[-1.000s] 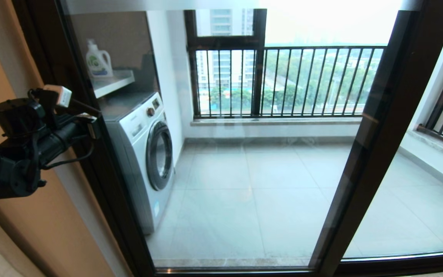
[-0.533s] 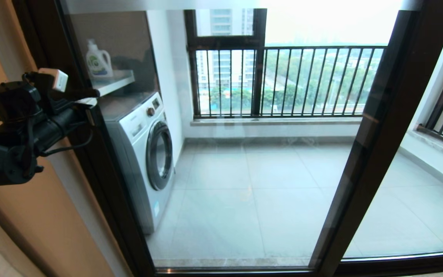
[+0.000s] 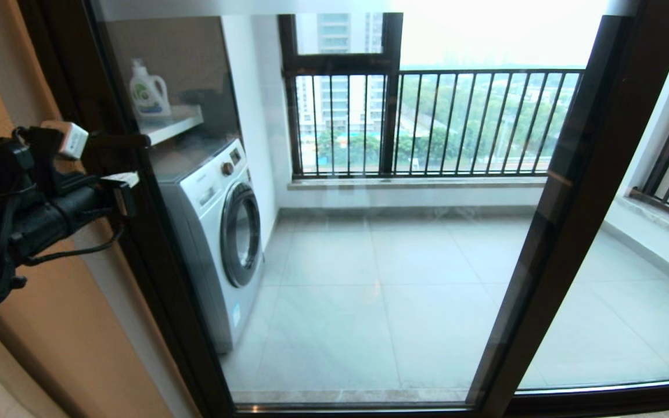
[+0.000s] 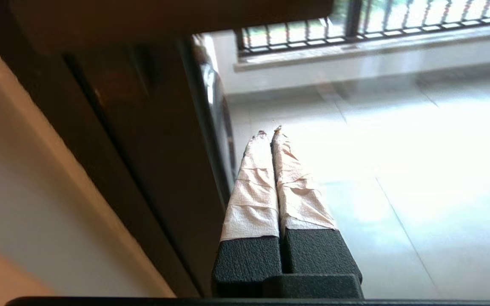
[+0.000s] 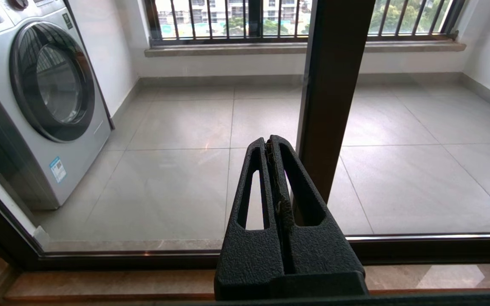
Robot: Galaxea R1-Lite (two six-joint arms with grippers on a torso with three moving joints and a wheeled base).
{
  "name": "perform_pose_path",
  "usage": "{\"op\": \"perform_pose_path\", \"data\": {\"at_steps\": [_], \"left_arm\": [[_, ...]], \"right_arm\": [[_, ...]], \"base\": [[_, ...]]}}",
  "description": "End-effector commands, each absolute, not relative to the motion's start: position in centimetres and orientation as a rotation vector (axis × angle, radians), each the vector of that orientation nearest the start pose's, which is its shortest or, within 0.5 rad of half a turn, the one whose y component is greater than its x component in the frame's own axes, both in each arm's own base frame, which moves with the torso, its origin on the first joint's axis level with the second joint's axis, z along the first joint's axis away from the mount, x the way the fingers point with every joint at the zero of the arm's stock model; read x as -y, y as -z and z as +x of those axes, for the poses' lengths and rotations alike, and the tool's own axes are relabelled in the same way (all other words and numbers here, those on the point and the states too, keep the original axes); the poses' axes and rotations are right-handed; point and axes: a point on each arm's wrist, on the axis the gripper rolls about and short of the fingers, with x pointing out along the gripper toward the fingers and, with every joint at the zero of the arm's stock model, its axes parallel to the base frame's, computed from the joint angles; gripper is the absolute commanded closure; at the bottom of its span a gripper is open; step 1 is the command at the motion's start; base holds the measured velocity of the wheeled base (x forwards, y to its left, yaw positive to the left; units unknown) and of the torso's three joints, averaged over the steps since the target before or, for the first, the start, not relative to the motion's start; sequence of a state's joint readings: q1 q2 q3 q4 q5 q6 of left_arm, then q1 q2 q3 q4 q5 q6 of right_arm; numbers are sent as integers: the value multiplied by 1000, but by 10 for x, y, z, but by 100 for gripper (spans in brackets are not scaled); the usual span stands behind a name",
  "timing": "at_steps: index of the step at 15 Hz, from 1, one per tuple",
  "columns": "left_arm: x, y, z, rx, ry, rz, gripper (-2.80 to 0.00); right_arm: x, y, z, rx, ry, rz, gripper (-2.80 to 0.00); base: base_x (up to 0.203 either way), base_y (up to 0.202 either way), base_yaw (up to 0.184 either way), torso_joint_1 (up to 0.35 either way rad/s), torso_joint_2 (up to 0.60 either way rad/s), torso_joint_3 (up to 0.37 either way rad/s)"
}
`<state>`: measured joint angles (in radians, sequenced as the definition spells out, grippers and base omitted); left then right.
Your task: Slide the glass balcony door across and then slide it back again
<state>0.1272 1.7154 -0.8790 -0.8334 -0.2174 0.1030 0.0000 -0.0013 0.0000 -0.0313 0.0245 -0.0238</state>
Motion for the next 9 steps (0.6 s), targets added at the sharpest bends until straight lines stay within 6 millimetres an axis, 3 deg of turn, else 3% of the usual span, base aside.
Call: {"op": "perform_pose_path", "data": {"at_steps": [1,6,9], "left_arm": [[-35,-246,260,67,119,104,0],[-15,-271,131,186,160,91,0],[-1,-257,53,171,196,81,0]], "right_arm": [[-1,-75,-22,20,-25,-25,0],[-1,-75,-22,20,-24,-25,0],[-1,-75,-22,20,-24,-25,0]], "base": [[0,0,0,0,0,0],[0,0,0,0,0,0],[0,0,0,0,0,0]]}}
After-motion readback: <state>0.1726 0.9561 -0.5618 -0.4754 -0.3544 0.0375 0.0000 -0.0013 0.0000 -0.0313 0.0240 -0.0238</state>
